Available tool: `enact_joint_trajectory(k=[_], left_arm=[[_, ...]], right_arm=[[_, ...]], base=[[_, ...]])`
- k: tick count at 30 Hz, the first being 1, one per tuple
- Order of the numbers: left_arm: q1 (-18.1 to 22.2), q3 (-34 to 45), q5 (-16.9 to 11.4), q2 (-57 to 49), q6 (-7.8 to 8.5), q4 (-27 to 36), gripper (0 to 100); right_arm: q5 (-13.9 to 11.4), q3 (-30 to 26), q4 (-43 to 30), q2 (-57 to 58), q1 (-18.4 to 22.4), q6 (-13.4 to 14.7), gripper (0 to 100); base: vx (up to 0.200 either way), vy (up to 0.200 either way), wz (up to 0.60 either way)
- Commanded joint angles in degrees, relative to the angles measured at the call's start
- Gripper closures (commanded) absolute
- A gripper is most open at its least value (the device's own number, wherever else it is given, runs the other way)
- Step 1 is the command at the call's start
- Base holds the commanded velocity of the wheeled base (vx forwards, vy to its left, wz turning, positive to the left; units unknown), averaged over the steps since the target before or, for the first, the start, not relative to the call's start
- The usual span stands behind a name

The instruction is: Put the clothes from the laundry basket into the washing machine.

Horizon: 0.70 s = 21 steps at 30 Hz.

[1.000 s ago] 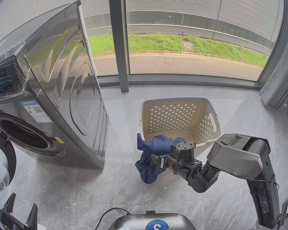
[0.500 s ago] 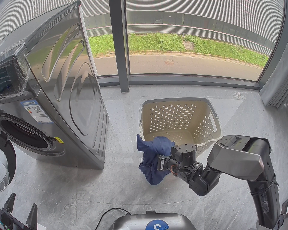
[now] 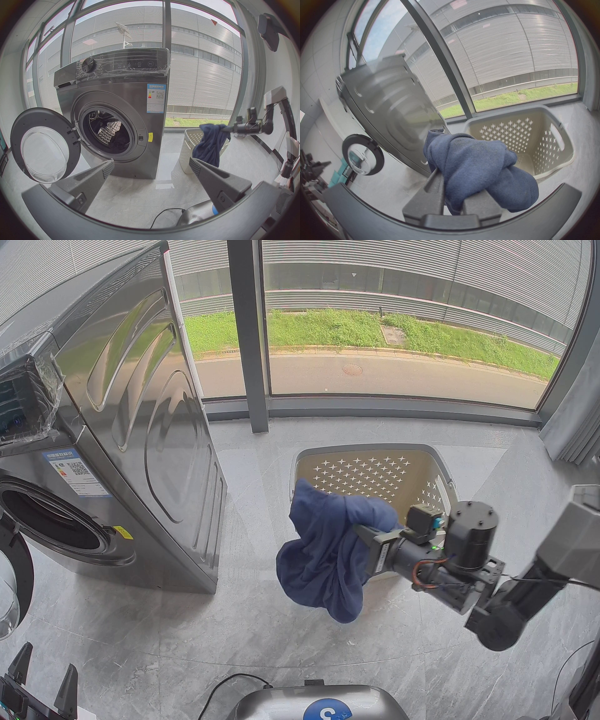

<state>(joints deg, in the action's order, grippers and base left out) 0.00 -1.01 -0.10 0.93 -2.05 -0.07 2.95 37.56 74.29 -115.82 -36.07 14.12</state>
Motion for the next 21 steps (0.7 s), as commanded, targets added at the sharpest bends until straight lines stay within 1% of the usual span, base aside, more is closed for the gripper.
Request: enact_joint_trajectory(k=[1, 2, 4, 6, 7, 9, 11, 21], left_arm=[[0.0, 1.0, 0.0, -0.7, -0.33, 0.0, 0], [0.0, 1.0, 0.0, -0.7, -0.33, 0.0, 0], [0.0, 1.0, 0.0, -0.8, -0.06, 0.1, 0], [0.0, 1.0, 0.0, -0.8, -0.15, 0.0, 0], [0.0, 0.9, 0.0, -0.8, 0.11, 0.0, 0], [0.0, 1.0, -0.1, -0.7, 0.03, 0.0, 0], [0.0, 0.9, -0.1, -0.8, -0.24, 0.1, 0], [0.0, 0.9, -0.1, -0.7, -0.06, 0.1, 0]], right_arm=[[-2.6, -12.0, 0.4, 25.2, -0.8, -0.1, 100], [-2.5, -12.2, 0.4, 25.9, -1.1, -0.1, 100], [-2.2, -12.2, -0.5, 28.0, -3.7, -0.5, 100], [-2.2, -12.0, -0.7, 28.5, -4.9, -1.0, 100], [-2.2, -11.9, -0.6, 28.5, -4.9, -1.1, 100], [-2.4, -12.0, -0.4, 28.1, -4.6, -1.1, 100], [-2.3, -12.2, 0.0, 27.8, -4.9, -1.1, 100], [-2.1, -12.3, 0.2, 27.1, -5.0, -1.0, 100]], base=[[0.0, 0.0, 0.0], [0.0, 0.0, 0.0], [0.0, 0.0, 0.0], [0.0, 0.0, 0.0], [0.0, 0.0, 0.0], [0.0, 0.0, 0.0], [-0.2, 0.0, 0.0], [-0.2, 0.0, 0.0]])
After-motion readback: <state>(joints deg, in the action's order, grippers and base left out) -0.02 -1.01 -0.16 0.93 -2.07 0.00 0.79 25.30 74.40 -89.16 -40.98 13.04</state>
